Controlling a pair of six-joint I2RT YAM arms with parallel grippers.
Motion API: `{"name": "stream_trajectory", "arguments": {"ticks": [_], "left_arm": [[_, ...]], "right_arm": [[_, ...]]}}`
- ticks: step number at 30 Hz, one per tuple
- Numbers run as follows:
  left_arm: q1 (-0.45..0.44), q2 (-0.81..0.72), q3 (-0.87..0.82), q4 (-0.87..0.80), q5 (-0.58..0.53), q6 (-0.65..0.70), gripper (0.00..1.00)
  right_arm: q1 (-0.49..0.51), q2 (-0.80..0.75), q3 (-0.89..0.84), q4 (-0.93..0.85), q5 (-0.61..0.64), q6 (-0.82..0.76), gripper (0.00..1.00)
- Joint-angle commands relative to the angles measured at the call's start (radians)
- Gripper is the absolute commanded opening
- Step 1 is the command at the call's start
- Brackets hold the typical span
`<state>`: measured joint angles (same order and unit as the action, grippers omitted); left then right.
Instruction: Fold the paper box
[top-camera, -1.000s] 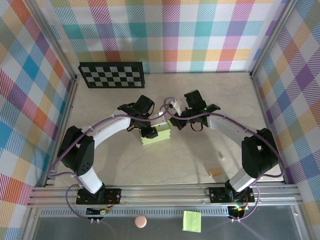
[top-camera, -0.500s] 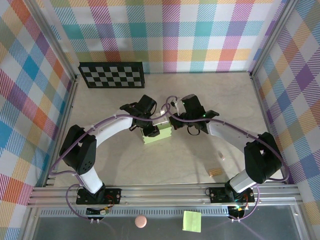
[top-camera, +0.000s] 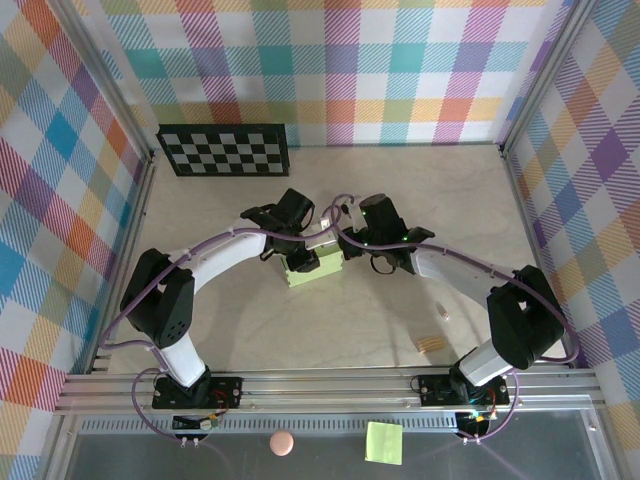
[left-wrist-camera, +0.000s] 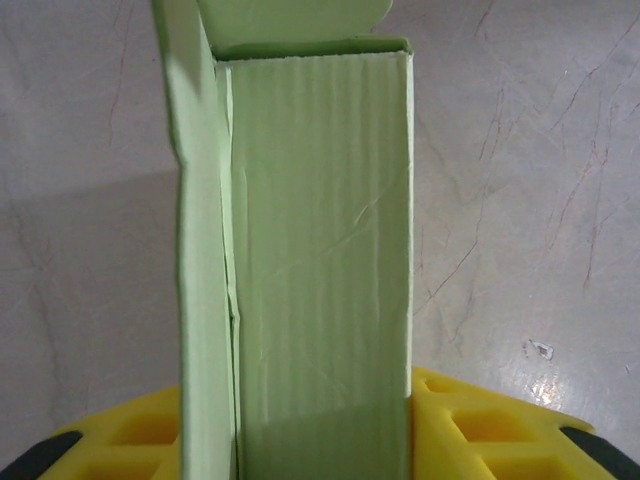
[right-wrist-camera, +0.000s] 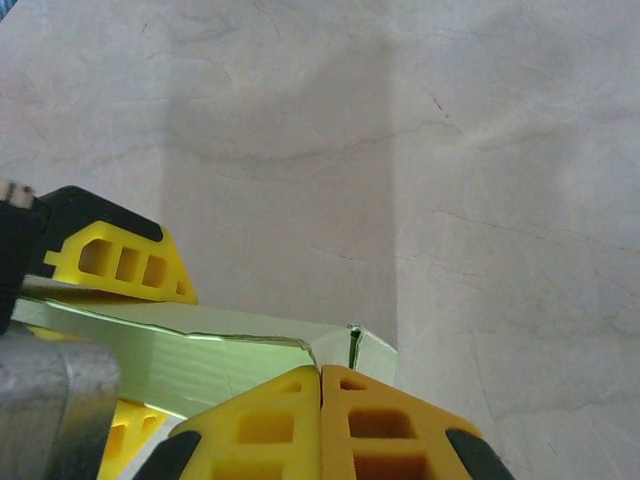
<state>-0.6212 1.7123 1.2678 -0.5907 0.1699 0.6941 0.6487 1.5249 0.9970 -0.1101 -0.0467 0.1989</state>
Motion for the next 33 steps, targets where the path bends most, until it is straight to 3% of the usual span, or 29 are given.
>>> {"name": "stream_trajectory", "arguments": {"ticks": [1, 9, 20, 33], "left_arm": [[-0.006, 0.02, 0.016, 0.016, -0.025, -0.005, 0.42], [-0.006, -0.004, 0.0, 0.041, -0.03, -0.021, 0.45], [-0.006, -0.115, -0.072, 0.108, -0.034, -0.095, 0.6], [0.01, -0.287, -0.158, 0.151, -0.155, -0.398, 0.62]], "right_arm": [[0.012, -0.002, -0.051, -0.024, 0.044, -0.034, 0.0], [0.013, -0.011, -0.066, -0.005, 0.076, -0.064, 0.0], [0.016, -0.012, -0.041, -0.036, 0.109, -0.038, 0.0], [0.023, -0.013, 0.008, -0.107, 0.166, 0.007, 0.0]]}}
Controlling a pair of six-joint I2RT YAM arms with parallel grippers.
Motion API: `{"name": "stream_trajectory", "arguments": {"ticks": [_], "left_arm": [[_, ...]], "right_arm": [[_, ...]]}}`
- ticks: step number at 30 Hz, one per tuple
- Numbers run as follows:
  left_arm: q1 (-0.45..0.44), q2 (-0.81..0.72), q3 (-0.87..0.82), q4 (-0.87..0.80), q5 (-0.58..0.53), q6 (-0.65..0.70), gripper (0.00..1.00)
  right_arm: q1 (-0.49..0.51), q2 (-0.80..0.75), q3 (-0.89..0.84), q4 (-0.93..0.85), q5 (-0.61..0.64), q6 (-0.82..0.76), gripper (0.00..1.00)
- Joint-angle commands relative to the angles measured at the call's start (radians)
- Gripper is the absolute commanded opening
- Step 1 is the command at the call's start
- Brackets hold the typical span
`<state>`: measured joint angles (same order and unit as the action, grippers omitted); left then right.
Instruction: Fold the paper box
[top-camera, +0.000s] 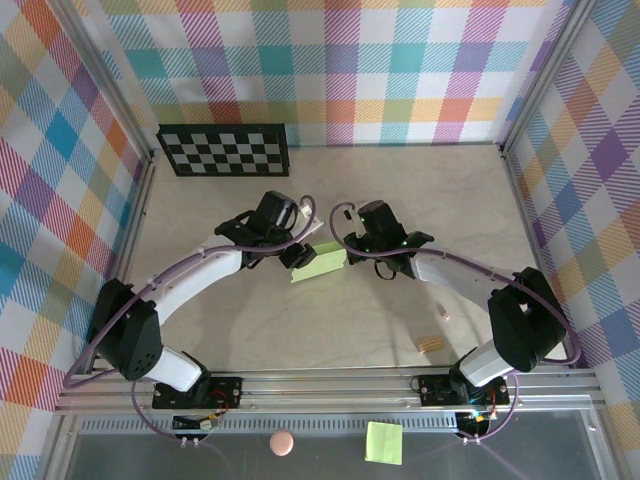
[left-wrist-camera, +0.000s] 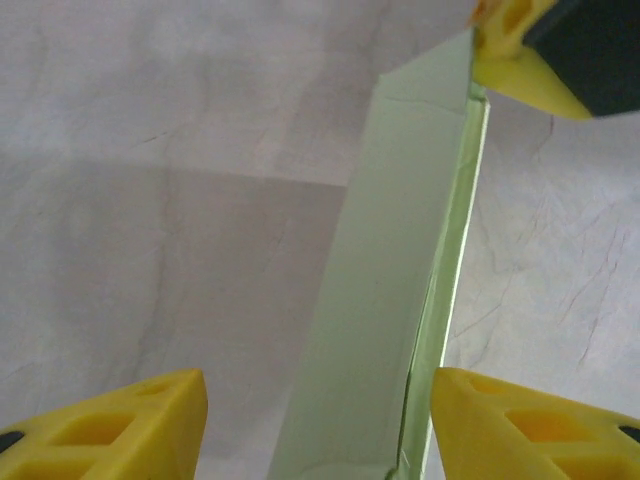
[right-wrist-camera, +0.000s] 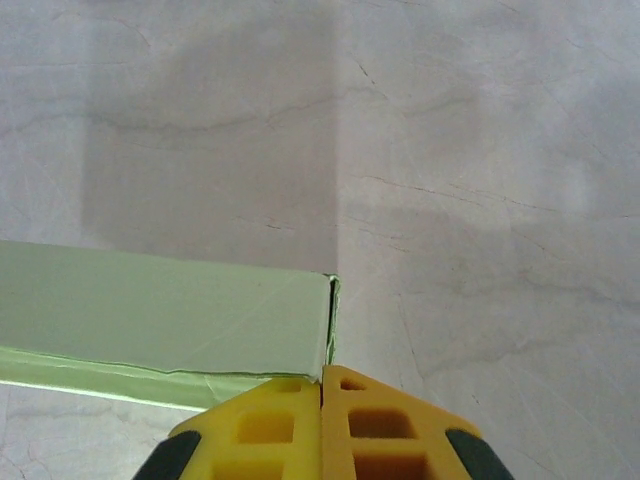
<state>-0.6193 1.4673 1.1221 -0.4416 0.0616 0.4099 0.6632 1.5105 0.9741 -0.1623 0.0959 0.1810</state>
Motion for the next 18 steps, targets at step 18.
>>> {"name": "stream_trajectory", "arguments": {"ticks": [18], "left_arm": [[0.029, -0.05, 0.035, -0.208, -0.046, -0.273, 0.5]], "right_arm": [[0.015, 0.015, 0.086, -0.135, 0.049, 0.064, 0.0]]}}
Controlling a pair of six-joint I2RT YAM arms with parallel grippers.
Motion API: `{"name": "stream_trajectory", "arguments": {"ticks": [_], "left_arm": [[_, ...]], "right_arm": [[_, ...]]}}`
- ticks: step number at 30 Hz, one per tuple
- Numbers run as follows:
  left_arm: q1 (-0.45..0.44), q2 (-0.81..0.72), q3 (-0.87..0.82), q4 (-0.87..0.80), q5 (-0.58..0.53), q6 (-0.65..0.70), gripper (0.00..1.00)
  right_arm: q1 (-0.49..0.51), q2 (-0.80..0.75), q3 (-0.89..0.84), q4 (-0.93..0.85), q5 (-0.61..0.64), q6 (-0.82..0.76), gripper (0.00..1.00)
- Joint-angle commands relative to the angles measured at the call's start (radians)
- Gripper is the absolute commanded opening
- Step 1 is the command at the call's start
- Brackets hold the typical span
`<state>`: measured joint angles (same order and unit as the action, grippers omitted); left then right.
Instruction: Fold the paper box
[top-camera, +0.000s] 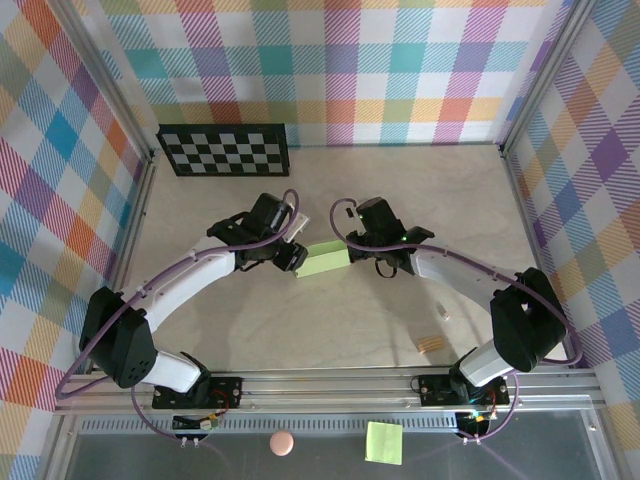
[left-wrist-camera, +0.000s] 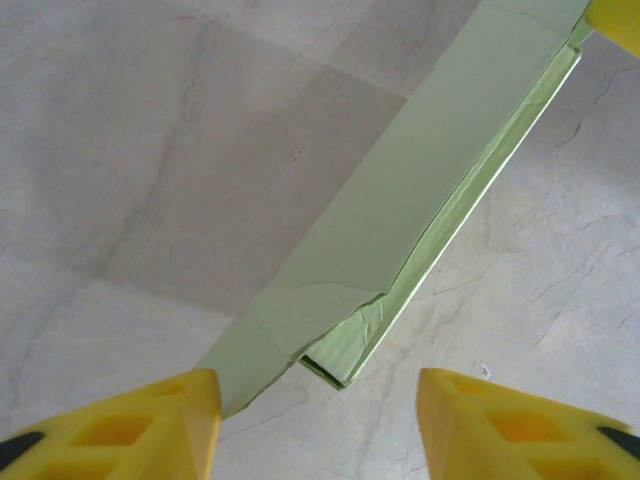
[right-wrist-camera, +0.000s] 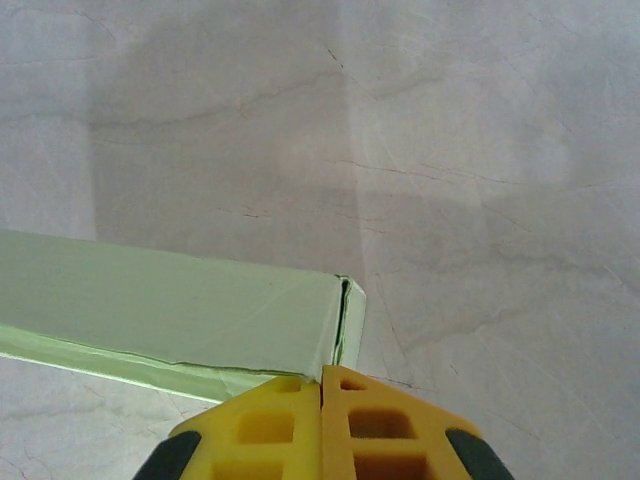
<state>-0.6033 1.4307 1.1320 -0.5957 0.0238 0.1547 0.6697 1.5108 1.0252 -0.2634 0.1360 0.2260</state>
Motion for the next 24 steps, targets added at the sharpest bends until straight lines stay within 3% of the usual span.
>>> {"name": "stream_trajectory", "arguments": {"ticks": [1, 10, 16, 24], "left_arm": [[0.015, -0.009, 0.029, -0.06, -0.01, -0.019, 0.47], [0.029, 0.031, 0.06, -0.081, -0.015, -0.063, 0.27], [0.046, 0.07, 0.08, -0.094, 0.007, -0.107, 0.29], [0.068, 0.103, 0.103, -0.064, 0.105, -0.19, 0.18]], "right_arm": [[0.008, 0.015, 0.036, -0.035, 0.008, 0.019, 0.0], [0.008, 0.019, 0.043, -0.04, 0.012, 0.019, 0.0], [0.008, 0.023, 0.044, -0.041, 0.011, 0.02, 0.0], [0.011, 0.026, 0.048, -0.043, 0.009, 0.022, 0.0]]}}
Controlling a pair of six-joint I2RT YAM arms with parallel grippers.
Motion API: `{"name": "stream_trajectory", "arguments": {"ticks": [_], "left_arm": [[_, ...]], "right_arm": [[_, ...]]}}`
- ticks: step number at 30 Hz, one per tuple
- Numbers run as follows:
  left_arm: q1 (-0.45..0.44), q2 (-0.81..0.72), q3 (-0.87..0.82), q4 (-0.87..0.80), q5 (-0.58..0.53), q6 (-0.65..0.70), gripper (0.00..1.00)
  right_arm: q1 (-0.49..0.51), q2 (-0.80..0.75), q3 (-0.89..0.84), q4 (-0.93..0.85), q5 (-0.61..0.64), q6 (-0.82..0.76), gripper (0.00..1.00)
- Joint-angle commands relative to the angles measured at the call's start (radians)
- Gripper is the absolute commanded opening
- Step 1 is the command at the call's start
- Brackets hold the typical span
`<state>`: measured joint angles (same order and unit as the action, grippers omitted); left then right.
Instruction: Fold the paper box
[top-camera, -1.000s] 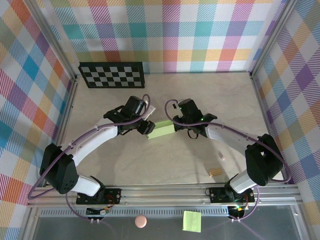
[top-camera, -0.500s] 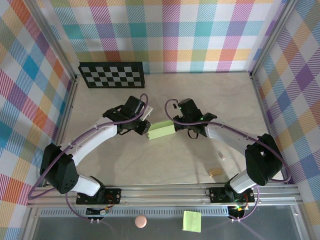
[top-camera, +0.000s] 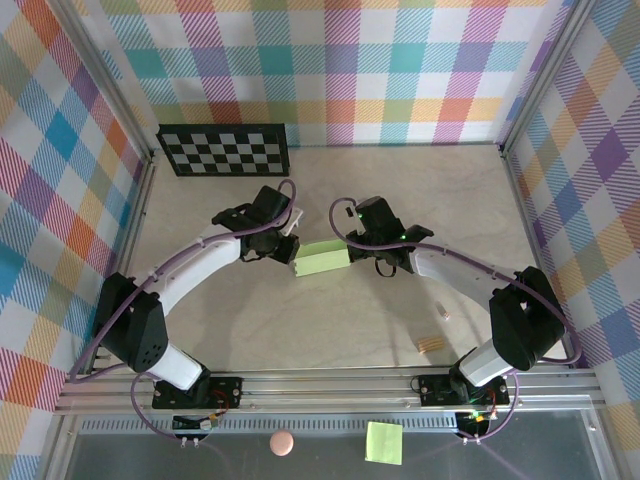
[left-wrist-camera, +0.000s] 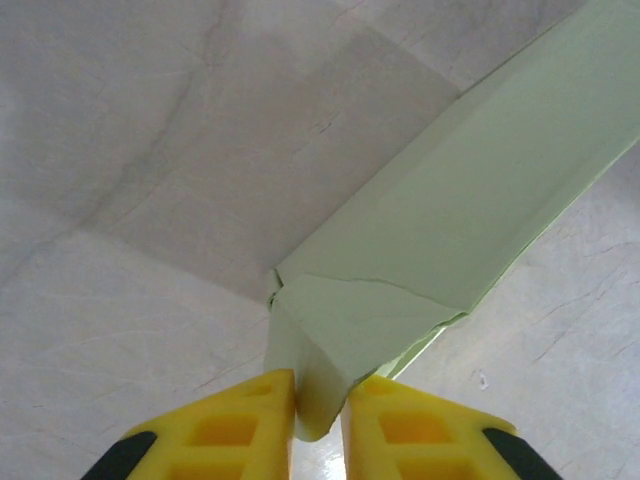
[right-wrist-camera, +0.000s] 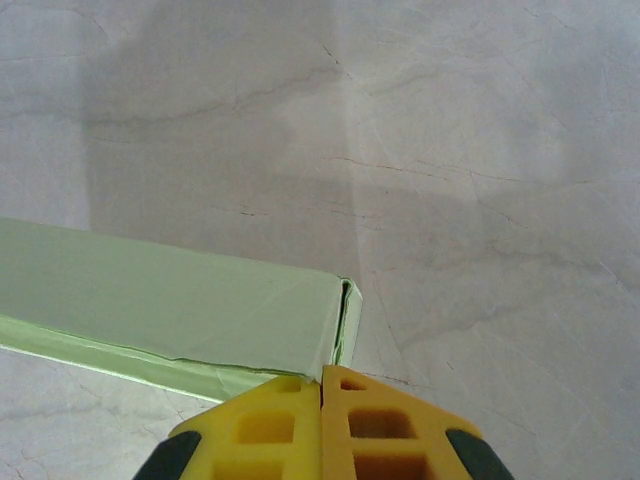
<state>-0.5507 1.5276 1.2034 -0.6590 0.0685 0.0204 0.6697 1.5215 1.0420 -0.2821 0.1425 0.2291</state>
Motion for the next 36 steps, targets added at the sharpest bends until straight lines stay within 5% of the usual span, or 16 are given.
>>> {"name": "stream_trajectory", "arguments": {"ticks": [1, 24, 30, 36], "left_arm": [[0.02, 0.009, 0.03, 0.011, 0.078, -0.076, 0.16], [0.09, 0.043, -0.01, 0.172, 0.34, -0.391, 0.15], [0.09, 0.055, -0.016, 0.087, 0.295, -0.33, 0.18], [0.09, 0.025, -0.027, 0.056, 0.248, -0.212, 0.32]], "right_arm": [[0.01, 0.017, 0.032, -0.024, 0.001, 0.018, 0.0], [0.016, 0.052, 0.055, -0.032, -0.005, 0.017, 0.0], [0.016, 0.052, 0.052, -0.034, 0.003, 0.015, 0.0], [0.016, 0.052, 0.041, -0.029, 0.004, 0.01, 0.0]]}}
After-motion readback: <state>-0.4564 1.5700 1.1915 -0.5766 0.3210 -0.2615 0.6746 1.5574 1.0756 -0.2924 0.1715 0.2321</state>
